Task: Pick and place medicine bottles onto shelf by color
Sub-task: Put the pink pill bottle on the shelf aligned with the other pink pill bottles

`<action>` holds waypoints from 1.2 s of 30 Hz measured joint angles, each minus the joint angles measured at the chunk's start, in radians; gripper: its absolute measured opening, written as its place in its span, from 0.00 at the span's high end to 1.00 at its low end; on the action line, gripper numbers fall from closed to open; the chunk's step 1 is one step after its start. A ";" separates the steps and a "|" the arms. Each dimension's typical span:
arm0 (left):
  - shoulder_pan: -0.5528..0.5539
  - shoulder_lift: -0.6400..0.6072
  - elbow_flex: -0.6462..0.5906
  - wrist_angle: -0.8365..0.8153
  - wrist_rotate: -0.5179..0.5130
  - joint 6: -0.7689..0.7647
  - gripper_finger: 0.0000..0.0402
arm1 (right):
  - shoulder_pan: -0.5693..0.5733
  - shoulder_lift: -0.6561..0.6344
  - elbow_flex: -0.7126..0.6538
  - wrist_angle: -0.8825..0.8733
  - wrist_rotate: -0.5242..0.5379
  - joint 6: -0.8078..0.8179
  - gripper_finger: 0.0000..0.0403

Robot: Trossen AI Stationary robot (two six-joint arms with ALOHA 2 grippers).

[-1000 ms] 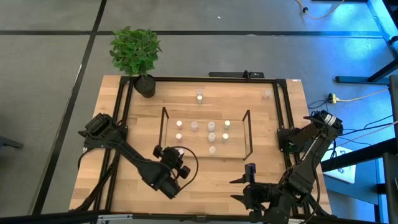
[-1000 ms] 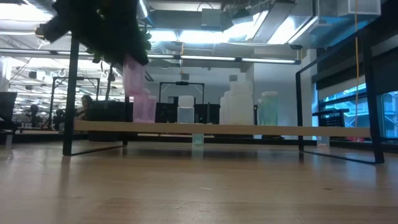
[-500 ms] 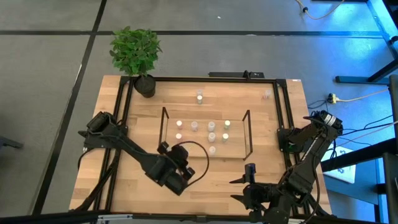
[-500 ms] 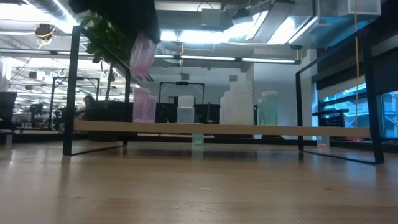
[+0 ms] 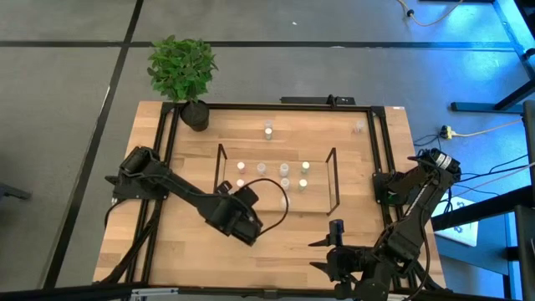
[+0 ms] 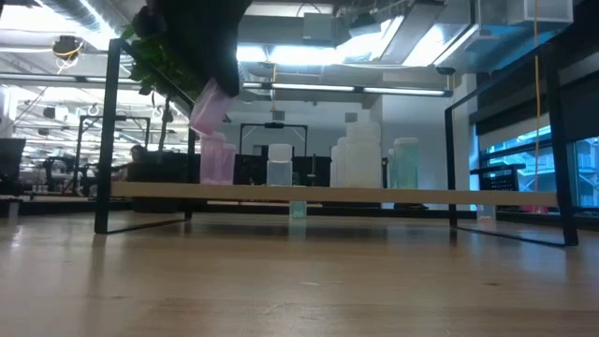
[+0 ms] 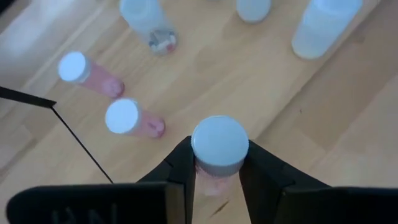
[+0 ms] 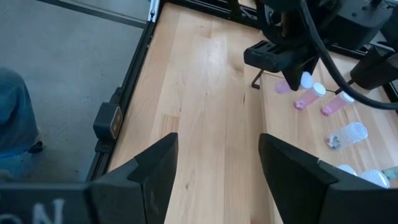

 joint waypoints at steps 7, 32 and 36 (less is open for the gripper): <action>-0.044 0.000 0.000 0.030 -0.115 -0.063 0.79 | 0.000 0.000 0.000 -0.001 0.000 -0.001 0.44; -0.355 0.153 0.002 0.129 -0.557 -0.436 0.79 | -0.001 0.000 0.000 -0.002 0.000 -0.001 0.44; -0.330 0.174 0.001 0.103 -0.527 -0.450 0.79 | -0.001 0.000 0.000 -0.002 0.000 0.007 0.44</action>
